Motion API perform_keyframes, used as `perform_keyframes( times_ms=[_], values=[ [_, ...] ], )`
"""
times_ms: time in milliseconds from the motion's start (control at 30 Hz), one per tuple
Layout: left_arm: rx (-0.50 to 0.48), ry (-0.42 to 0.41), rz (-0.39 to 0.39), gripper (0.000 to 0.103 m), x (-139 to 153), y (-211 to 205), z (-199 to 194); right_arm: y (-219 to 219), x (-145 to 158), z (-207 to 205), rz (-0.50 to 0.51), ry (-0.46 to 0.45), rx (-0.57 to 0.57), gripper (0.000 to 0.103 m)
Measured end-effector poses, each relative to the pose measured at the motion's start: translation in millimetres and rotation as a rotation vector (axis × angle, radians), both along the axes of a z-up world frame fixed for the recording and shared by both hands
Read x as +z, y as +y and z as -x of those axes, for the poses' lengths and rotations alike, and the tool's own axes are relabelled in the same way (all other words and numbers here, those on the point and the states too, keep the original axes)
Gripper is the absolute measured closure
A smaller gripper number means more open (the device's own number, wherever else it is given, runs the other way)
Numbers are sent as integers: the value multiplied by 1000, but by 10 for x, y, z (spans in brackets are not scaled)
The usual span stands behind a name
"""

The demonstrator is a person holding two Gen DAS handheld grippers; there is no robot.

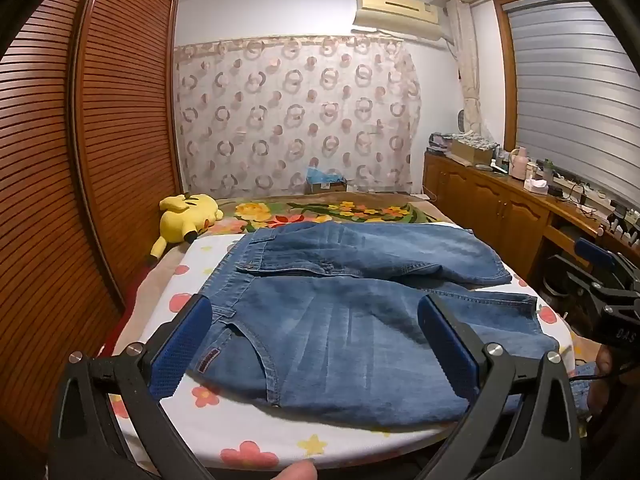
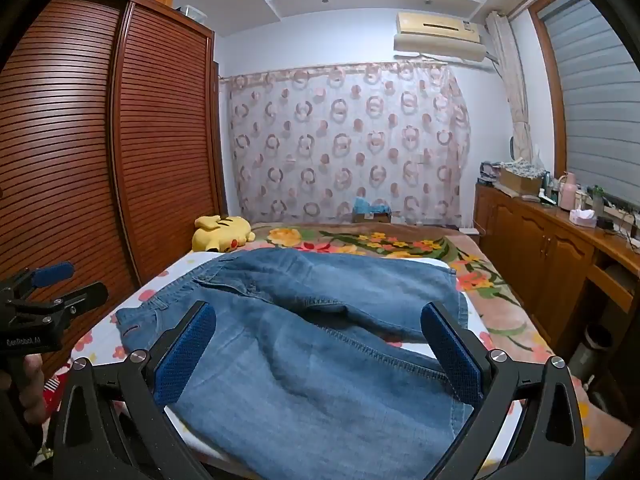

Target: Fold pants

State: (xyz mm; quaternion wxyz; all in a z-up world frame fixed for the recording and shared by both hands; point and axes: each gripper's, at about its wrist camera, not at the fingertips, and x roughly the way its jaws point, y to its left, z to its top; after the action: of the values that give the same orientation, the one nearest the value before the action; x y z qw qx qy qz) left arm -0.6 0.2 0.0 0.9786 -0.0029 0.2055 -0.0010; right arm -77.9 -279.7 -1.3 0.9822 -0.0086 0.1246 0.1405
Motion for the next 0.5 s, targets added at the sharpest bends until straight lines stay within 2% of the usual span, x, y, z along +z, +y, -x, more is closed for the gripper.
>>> perform_keyframes(
  times_ms=[500],
  values=[
    [-1, 9, -6, 0, 0, 19, 34, 3, 2, 3, -5, 11, -2, 1]
  ],
)
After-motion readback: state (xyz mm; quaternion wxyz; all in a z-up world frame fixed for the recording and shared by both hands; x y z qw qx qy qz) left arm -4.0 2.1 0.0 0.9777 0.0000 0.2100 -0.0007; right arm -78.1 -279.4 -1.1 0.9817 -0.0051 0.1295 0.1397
